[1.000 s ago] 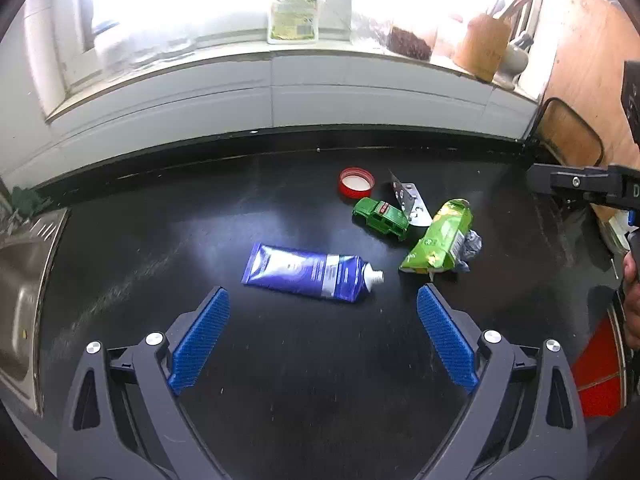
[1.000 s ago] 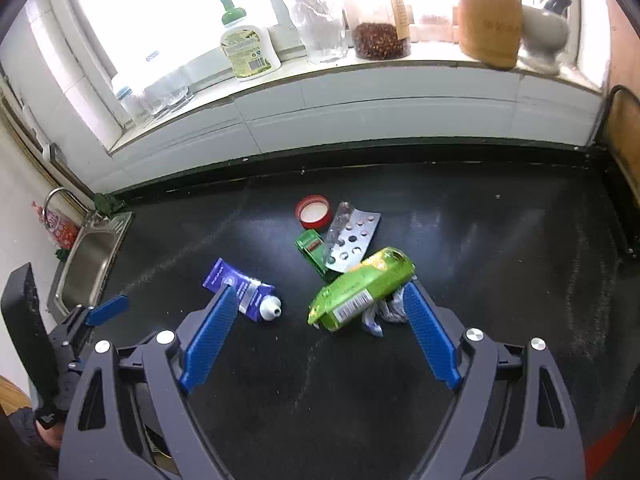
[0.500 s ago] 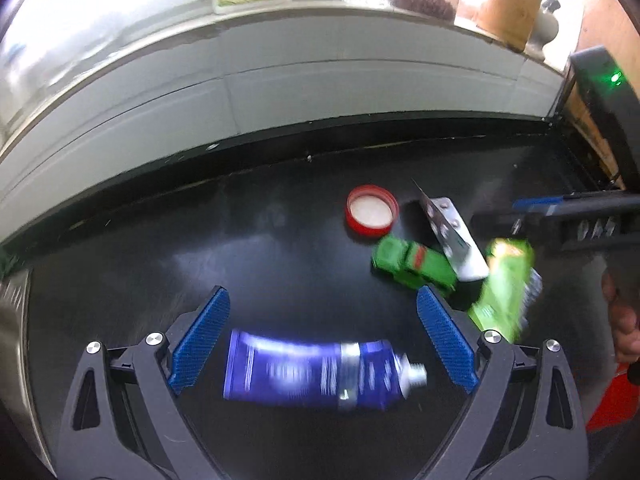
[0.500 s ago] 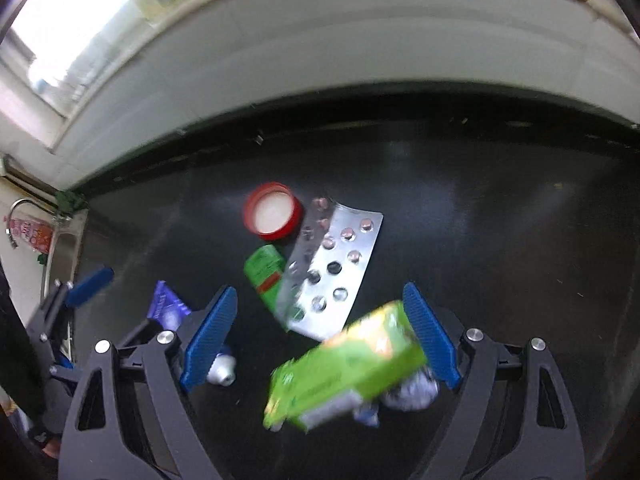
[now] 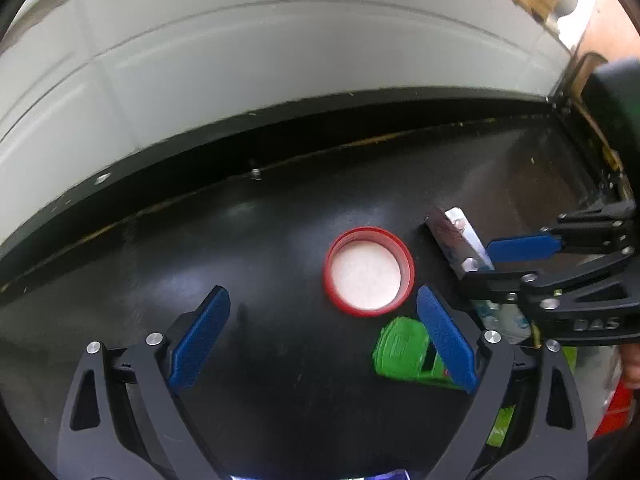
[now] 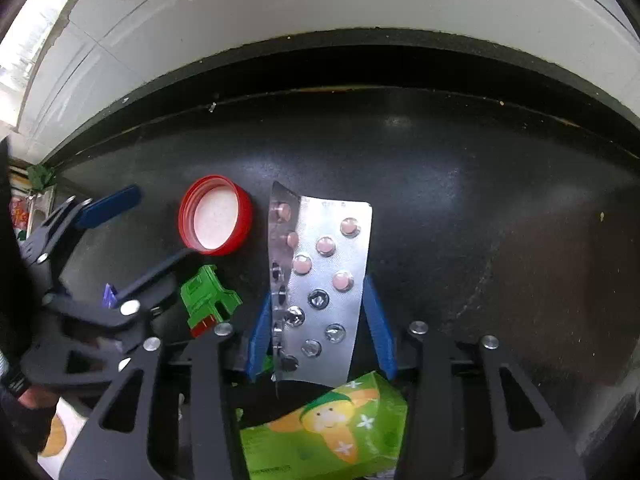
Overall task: Collect trash
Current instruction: 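Grasp the red lid with the left tool while the right tool grasps the blister pack, then carry the red lid and blister pack to the bin while both tools open to drop them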
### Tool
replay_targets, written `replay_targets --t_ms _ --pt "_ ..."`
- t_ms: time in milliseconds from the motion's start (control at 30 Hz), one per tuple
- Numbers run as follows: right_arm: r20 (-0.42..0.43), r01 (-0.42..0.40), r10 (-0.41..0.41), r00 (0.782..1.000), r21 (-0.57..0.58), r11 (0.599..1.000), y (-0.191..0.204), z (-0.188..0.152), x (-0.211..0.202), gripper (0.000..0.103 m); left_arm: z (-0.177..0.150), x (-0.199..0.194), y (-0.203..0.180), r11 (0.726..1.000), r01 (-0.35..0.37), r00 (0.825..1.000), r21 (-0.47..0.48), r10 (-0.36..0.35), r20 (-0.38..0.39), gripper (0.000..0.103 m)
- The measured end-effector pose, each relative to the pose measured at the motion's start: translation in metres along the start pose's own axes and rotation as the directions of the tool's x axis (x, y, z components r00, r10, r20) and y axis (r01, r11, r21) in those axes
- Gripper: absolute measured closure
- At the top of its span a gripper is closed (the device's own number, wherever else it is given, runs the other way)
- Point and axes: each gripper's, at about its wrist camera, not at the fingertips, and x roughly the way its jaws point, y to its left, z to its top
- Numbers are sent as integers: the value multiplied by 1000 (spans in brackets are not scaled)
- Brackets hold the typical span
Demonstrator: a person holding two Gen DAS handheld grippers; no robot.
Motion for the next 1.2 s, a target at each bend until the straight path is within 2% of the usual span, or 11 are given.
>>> replay_targets --t_ms 67,100,133,233,300,433,667,767,900,1000,1200 --pt "2 4 -4 1000 -10 1000 -4 0 -2 62 2 8 -2 1000 15 1000 6 -15 -9 11" --pt "8 1 -1 1000 -16 1000 -5 1 -4 84 3 11 -3 1000 20 1000 9 -20 -12 11" --pt "6 9 -9 1000 -16 1000 -7 2 -5 96 4 14 -4 1000 25 1000 13 -25 -15 12" --pt "1 9 -9 1000 -23 1000 -9 6 -4 96 5 19 -9 998 -4 1000 55 3 3 22" --pt "1 3 -3 1000 -27 1000 -6 10 -4 96 10 19 -12 997 -10 1000 77 8 20 54" --pt "34 11 -9 999 -52 999 -3 7 -18 98 16 12 -10 1000 -4 1000 27 3 25 54" --pt "120 19 -8 993 -90 996 16 -6 -61 98 4 -40 -20 998 -66 995 5 66 77 54" --pt "164 26 -6 986 -120 992 27 -25 -86 98 -10 -70 -24 996 -90 991 -29 92 94 54" --pt "211 31 2 977 -153 988 50 -51 -113 98 -45 -114 -40 990 -131 984 -55 137 112 54" --pt "240 27 17 971 -179 984 71 -84 -133 98 -80 -143 -47 986 -152 981 -75 159 111 54" --pt "239 18 31 971 -203 979 83 -140 -147 98 -146 -174 -61 979 -168 980 -112 178 86 54"
